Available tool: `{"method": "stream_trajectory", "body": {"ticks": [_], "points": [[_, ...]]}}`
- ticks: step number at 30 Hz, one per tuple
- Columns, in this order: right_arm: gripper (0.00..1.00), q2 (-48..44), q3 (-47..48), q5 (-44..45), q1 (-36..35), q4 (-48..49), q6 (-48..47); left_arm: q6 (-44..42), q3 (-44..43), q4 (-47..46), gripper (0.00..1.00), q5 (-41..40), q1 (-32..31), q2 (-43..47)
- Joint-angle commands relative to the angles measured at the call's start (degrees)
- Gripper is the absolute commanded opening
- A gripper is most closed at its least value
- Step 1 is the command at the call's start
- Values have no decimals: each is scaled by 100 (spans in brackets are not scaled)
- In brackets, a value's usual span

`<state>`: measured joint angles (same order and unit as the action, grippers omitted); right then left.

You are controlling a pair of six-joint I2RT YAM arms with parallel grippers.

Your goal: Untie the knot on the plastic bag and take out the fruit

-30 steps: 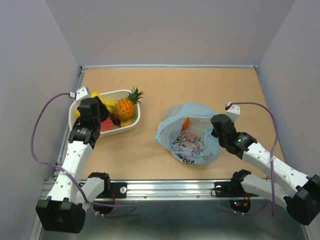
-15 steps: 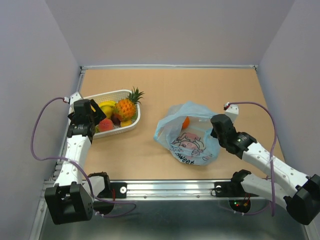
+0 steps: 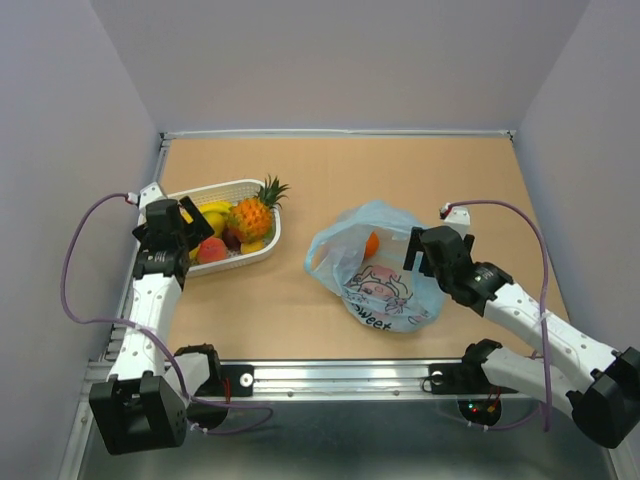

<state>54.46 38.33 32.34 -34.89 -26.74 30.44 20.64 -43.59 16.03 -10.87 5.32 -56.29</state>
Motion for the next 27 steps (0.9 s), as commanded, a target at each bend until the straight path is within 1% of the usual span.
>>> {"method": "stream_trajectory", "body": {"ticks": [1, 2, 3, 5, 6, 7, 9, 10, 12, 13, 15, 16, 19, 20, 24, 27], "points": [[99, -119, 640, -412, 27, 82, -424, -253, 35, -232, 99, 417, -22, 381], [100, -146, 745, -482, 27, 64, -494, -306, 26, -276, 99, 550, -75, 443], [100, -163, 790, -535, 27, 12, -538, -341, 0, -302, 99, 656, -293, 531], [100, -190, 869, -553, 18, -50, -635, -456, -70, -346, 99, 928, -514, 776], [100, -216, 930, -553, 26, -103, -661, -508, -105, -399, 99, 1034, -837, 839], [100, -216, 948, -518, 27, -121, -688, -526, -227, -408, 99, 1061, -1310, 883], [100, -251, 966, -483, 26, -147, -723, -465, -386, -382, 99, 1061, -1839, 866], [100, -260, 966, -448, 27, -147, -741, -430, -543, -382, 99, 1061, -2460, 752], [100, -278, 958, -413, 27, -156, -758, -438, -720, -390, 99, 983, -3121, 559], [100, -321, 940, -395, 27, -156, -767, -525, -886, -399, 99, 825, -3708, 314], [100, -357, 922, -421, 27, -165, -776, -596, -1106, -495, 99, 500, -4291, 50], [100, -392, 896, -421, 27, -165, -776, -614, -1186, -504, 99, 55, -4738, -256], [100, -453, 826, -491, 27, -165, -724, -728, -1528, -557, 99, -423, -5145, -759], [100, -471, 773, -509, 27, -165, -715, -772, -1599, -601, 99, -477, -5312, -1082], [100, -506, 642, -562, 27, -156, -627, -1026, -1968, -759, 99, -740, -5672, -1884], [100, -489, 571, -579, 27, -156, -539, -1097, -2179, -838, 99, -1030, -5832, -2385]]}}
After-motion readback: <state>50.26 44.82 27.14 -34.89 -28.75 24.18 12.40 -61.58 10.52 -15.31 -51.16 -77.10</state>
